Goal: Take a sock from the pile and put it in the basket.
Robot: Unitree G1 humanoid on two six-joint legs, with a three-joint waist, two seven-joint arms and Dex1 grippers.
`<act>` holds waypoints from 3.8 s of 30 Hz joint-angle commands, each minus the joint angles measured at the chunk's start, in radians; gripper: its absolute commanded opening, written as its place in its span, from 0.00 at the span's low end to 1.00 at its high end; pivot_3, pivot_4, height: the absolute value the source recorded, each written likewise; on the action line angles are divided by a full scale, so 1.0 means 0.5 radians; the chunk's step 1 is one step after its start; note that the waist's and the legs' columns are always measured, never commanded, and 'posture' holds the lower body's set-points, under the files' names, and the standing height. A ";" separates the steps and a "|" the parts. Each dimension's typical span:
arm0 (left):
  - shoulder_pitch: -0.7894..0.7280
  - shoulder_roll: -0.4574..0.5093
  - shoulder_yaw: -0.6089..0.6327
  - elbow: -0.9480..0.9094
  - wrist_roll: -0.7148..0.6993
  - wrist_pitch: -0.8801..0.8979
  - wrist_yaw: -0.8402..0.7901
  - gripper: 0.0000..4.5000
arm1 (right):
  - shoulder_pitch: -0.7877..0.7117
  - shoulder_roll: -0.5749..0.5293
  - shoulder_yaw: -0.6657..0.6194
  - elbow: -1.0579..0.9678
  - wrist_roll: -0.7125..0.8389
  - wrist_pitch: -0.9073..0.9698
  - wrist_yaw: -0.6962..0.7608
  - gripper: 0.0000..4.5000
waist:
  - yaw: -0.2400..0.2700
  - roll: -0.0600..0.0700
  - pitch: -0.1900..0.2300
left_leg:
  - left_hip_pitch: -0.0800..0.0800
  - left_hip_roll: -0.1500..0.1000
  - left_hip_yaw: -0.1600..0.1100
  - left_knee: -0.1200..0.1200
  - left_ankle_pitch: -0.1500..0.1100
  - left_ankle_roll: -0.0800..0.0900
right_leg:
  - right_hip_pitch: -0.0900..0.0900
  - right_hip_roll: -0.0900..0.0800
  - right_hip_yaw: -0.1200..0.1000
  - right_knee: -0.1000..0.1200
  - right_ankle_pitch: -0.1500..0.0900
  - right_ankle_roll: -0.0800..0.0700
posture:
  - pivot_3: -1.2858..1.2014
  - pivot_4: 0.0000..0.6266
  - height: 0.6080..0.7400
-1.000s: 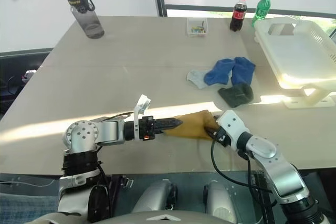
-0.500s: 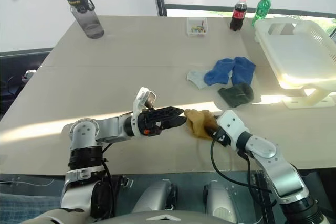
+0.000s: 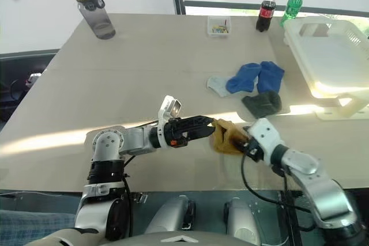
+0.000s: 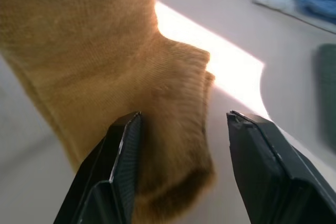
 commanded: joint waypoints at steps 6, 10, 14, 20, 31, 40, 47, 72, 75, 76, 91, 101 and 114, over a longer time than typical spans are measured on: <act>-0.051 -0.016 -0.130 0.008 0.130 -0.103 -0.133 1.00 | 0.075 -0.177 -0.644 -0.196 0.594 0.291 0.198 0.59 | -0.005 0.000 0.001 | 0.000 0.001 0.001 -0.003 0.000 0.000 | 0.000 0.001 0.000 -0.004 0.000 0.000 | 0.52 0.24 1.00; -0.106 -0.039 -0.178 0.082 0.237 -0.155 -0.170 1.00 | 0.026 -0.152 -0.700 -0.235 0.771 0.370 0.148 0.59 | -0.002 -0.001 0.001 | 0.000 0.001 0.001 -0.003 0.000 0.001 | 0.000 0.001 0.000 -0.004 0.000 0.000 | 0.52 0.24 1.00; -0.134 -0.043 -0.217 0.142 0.339 -0.196 -0.220 1.00 | -0.056 -0.062 -0.610 -0.307 0.872 0.380 0.036 0.59 | -0.004 -0.001 0.001 | 0.000 0.001 0.001 -0.003 0.000 0.001 | -0.001 0.001 0.000 -0.004 0.000 0.000 | 0.52 0.24 1.00; -0.141 -0.051 -0.275 0.213 0.478 -0.265 -0.308 1.00 | -0.149 0.038 -0.340 -0.306 0.721 0.295 -0.100 0.59 | -0.004 0.000 0.001 | 0.000 0.001 0.001 -0.003 0.000 0.000 | -0.001 0.001 0.000 -0.004 0.000 0.000 | 0.52 0.24 1.00; -0.143 -0.061 -0.260 0.193 0.542 -0.296 -0.378 1.00 | -0.217 -0.034 0.083 -0.040 0.172 0.196 -0.245 0.59 | -0.005 0.000 0.001 | 0.001 0.001 0.002 -0.003 0.001 0.000 | -0.001 0.002 0.000 -0.002 0.000 0.000 | 0.52 0.24 1.00; -0.016 0.184 -0.307 -0.244 0.624 -0.449 -0.522 1.00 | -0.240 0.085 0.254 0.159 0.158 0.373 -0.220 0.99 | -0.015 0.000 0.001 | 0.002 0.003 0.002 -0.003 0.001 -0.001 | -0.001 0.004 0.002 -0.001 0.000 0.000 | 0.52 0.24 1.00; 0.168 0.640 -0.677 -0.659 1.219 -1.217 -0.844 1.00 | -0.251 0.106 0.361 0.288 0.092 0.357 -0.181 0.99 | -0.012 0.001 -0.001 | 0.007 0.003 0.003 -0.006 0.002 -0.003 | 0.002 0.003 0.003 -0.002 0.000 -0.001 | 0.52 0.24 1.00; 0.269 0.852 -0.811 -0.651 1.907 -2.286 -1.074 1.00 | -0.335 0.172 0.488 0.520 -0.029 0.251 -0.008 0.15 | -0.062 -0.004 -0.007 | 0.013 0.007 0.003 -0.012 -0.004 0.007 | 0.003 0.001 0.002 0.000 -0.001 -0.003 | 0.52 0.24 1.00; 0.267 0.845 -0.811 -0.660 1.911 -2.276 -1.065 1.00 | -0.344 0.173 0.490 0.528 -0.026 0.269 0.001 0.01 | -0.062 -0.004 -0.007 | 0.015 0.007 0.003 -0.011 -0.004 0.007 | 0.003 0.001 0.002 0.001 0.000 -0.003 | 0.52 0.24 1.00; 0.265 0.845 -0.811 -0.657 1.917 -2.279 -1.064 1.00 | -0.349 0.174 0.491 0.533 -0.024 0.277 0.002 0.01 | -0.062 -0.004 -0.007 | 0.015 0.007 0.003 -0.011 -0.004 0.007 | 0.003 0.001 0.002 0.001 0.000 -0.003 | 0.52 0.24 1.00; 0.281 0.833 -0.810 -0.691 1.928 -2.299 -1.058 1.00 | -0.391 0.124 0.397 0.415 0.030 0.356 0.023 0.01 | -0.057 -0.004 -0.008 | 0.015 0.007 0.003 -0.012 -0.004 0.007 | 0.003 0.001 0.002 0.000 0.000 -0.004 | 0.52 0.24 1.00; 0.234 0.779 -0.698 -0.725 1.848 -2.350 -1.033 1.00 | -0.642 -0.161 -0.090 0.440 0.376 0.494 0.287 0.01 | -0.020 0.003 0.001 | 0.002 0.004 0.003 -0.011 -0.004 0.007 | -0.004 -0.002 0.000 -0.003 0.000 -0.003 | 0.52 0.24 1.00; 0.132 0.614 -0.563 -0.839 1.695 -2.286 -0.838 1.00 | -1.449 -0.708 -0.418 1.483 0.328 0.283 0.602 0.01 | -0.011 0.013 0.010 | -0.003 0.004 0.005 -0.011 0.001 0.000 | -0.005 0.003 -0.001 -0.010 0.000 -0.003 | 0.52 0.24 1.00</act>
